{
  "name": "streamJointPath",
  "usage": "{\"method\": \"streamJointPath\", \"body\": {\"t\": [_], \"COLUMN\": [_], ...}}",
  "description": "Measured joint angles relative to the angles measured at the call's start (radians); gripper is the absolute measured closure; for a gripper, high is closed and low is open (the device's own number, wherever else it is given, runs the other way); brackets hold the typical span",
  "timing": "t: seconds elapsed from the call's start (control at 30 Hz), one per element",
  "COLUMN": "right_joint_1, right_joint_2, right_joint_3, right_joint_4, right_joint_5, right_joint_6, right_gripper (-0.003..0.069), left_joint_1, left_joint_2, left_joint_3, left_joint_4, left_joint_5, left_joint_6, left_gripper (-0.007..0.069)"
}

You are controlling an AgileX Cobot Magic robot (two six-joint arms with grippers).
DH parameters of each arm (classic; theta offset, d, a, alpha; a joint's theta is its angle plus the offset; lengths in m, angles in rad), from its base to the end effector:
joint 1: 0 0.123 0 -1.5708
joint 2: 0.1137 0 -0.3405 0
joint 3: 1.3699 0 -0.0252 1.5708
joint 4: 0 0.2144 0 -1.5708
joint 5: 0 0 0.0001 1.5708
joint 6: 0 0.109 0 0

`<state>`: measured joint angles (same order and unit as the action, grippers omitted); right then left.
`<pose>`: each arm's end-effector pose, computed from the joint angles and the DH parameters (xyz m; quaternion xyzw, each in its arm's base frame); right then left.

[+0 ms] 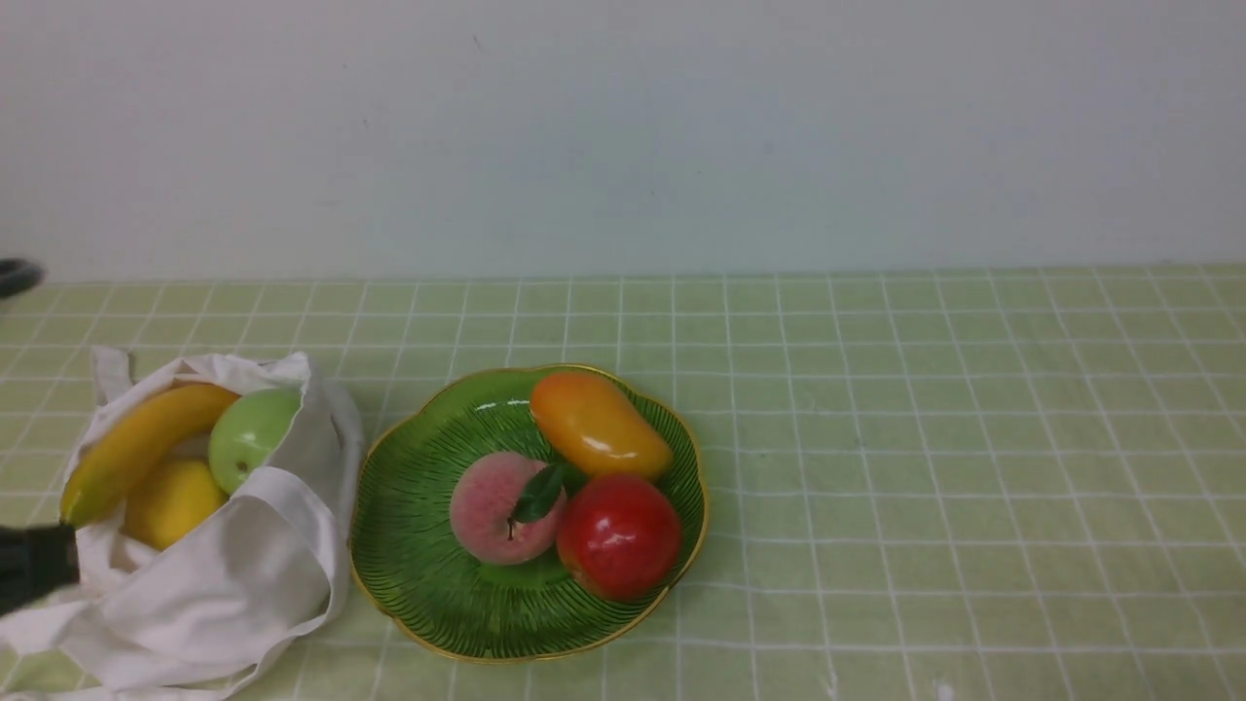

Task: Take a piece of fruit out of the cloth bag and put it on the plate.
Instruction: Use the left arm to grab a banana from the bag

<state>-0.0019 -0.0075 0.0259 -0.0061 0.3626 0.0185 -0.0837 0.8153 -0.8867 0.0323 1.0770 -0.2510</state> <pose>-0.0221 -0.0002 0.1673 0.0065 0.8030 0.0024 0.5960 0.0700 -0.0028 0.3679 -0.0765 0.9441 -0.0377 0.3186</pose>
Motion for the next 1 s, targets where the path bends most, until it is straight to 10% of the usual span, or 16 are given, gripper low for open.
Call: {"method": "streamJointPath", "body": {"t": [0.53, 1.0], "right_joint_1": [0.000, 0.000], "right_joint_2": [0.000, 0.000], "right_joint_3": [0.000, 0.000], "right_joint_4": [0.000, 0.000], "right_joint_5": [0.000, 0.000], "right_joint_6": [0.000, 0.000], "right_gripper": [0.0673, 0.0673], "left_joint_1": [0.000, 0.129], "left_joint_2": [0.682, 0.904], "left_joint_3": [-0.360, -0.370], "left_joint_4": [0.253, 0.295], "left_joint_5": [0.070, -0.026], "left_joint_6": [-0.011, -0.007], "left_gripper": [0.0272, 0.0239]}}
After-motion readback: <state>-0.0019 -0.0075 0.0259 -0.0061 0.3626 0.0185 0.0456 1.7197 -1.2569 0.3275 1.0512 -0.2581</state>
